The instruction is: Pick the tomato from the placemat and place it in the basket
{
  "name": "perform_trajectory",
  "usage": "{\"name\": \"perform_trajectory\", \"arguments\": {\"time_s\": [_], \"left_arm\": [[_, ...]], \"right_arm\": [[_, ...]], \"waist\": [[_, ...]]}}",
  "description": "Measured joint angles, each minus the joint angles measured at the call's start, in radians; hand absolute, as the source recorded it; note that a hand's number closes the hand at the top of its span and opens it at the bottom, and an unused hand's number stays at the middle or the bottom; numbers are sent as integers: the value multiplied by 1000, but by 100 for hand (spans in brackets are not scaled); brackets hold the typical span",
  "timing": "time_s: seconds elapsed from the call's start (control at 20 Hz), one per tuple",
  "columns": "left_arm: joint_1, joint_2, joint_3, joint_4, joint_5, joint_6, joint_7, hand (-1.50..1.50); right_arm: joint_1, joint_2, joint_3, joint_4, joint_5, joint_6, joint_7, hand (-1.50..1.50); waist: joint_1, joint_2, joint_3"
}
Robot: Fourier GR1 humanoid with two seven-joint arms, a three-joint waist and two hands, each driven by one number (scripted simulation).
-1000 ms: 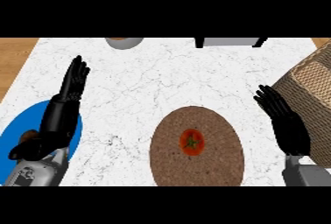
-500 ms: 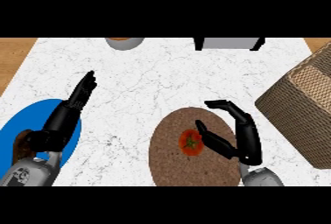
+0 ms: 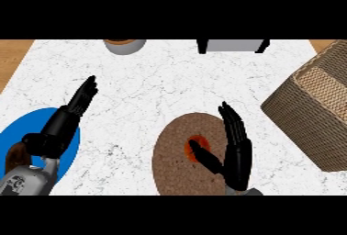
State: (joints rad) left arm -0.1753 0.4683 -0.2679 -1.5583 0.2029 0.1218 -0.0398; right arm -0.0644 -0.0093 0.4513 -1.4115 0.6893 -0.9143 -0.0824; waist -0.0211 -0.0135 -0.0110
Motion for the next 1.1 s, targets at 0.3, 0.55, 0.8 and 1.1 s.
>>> {"name": "perform_trajectory", "arguments": {"time_s": [0.3,0.55,0.8,1.1], "left_arm": [[16,20,22,-1,5,0,4,0],[23,25,30,-8,9,-2,4,0],[19,22,30,-5,10,-7,5,0],[12,22,34,-10,16,-13,16,0]], "right_arm": [[83,-2,-53,27,251,33,199,-150],[156,7,-32,1,393,204,380,-150],[205,9,59,-117,499,409,582,-150],[249,9,220,-374,644,669,876,-150]], "waist": [[-35,-8,-9],[-36,-9,-11],[-33,-8,-7],[-25,-7,0]]}}
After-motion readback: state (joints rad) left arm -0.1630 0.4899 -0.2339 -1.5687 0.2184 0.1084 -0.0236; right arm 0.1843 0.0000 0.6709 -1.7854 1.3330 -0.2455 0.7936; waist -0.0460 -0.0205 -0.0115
